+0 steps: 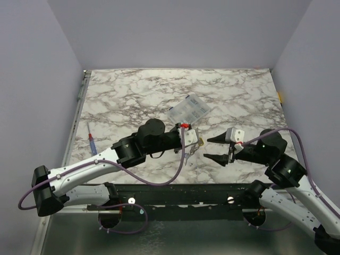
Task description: Put the keys on the keyring
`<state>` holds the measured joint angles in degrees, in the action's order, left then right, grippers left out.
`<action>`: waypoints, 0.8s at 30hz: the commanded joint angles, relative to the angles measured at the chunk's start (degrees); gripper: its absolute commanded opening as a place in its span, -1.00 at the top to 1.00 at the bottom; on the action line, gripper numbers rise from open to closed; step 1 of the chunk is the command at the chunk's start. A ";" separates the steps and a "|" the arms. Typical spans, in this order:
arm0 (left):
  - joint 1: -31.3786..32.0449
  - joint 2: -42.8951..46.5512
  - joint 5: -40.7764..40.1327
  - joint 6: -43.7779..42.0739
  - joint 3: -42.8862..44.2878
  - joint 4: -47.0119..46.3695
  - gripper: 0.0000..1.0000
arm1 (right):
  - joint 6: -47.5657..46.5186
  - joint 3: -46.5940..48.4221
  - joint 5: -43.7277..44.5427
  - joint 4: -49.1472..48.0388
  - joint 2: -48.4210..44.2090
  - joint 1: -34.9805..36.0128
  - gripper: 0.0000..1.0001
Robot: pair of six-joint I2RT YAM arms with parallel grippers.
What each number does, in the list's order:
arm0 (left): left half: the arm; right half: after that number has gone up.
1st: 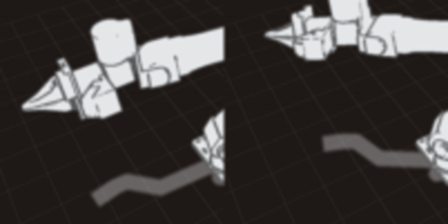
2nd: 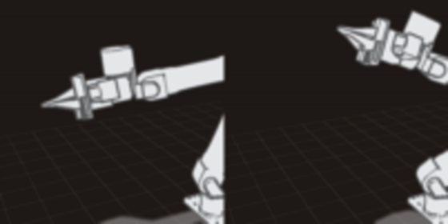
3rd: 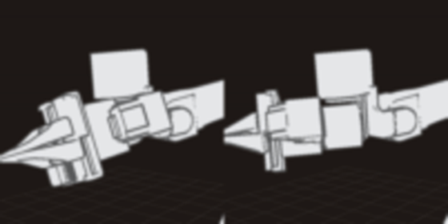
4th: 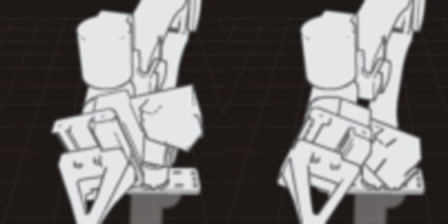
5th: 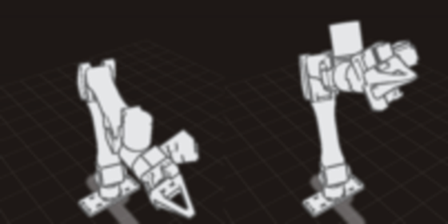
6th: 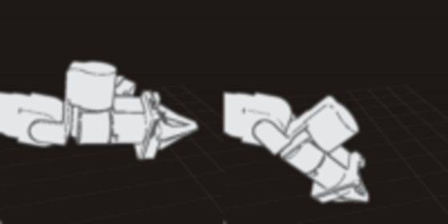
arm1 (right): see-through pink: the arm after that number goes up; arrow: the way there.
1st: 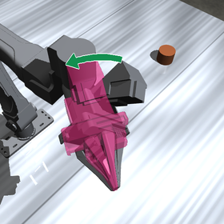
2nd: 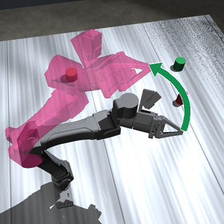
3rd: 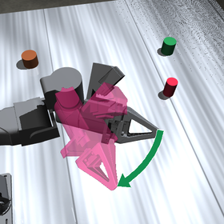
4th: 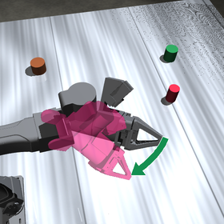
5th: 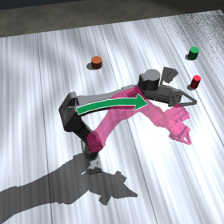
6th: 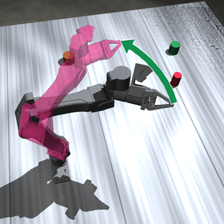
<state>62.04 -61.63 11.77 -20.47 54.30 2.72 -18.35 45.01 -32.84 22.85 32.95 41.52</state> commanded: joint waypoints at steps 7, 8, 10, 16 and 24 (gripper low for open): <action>-9.52 -12.95 -17.38 2.92 10.15 4.18 1.00 | 9.85 -6.30 19.10 -11.92 -5.24 -0.06 -0.22; -11.74 -13.91 -17.21 4.25 10.65 4.12 1.00 | 10.31 -6.81 19.87 -12.37 -5.39 -0.11 -0.23; -16.29 -15.79 -16.67 5.78 11.75 4.11 1.00 | 11.70 -7.88 20.49 -13.11 -5.88 -0.12 -0.22; -26.77 -22.19 -18.26 7.79 17.88 3.92 1.00 | 13.54 -9.30 20.47 -15.12 -5.96 -0.11 -0.24; -38.63 -39.82 -22.64 16.53 43.53 6.54 1.00 | 14.13 -8.55 18.95 -16.50 -2.55 -0.08 -0.24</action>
<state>27.64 -95.61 -7.33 -10.02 86.06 9.13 -5.28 36.23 -14.17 8.56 29.04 41.52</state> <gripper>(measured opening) 0.029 0.621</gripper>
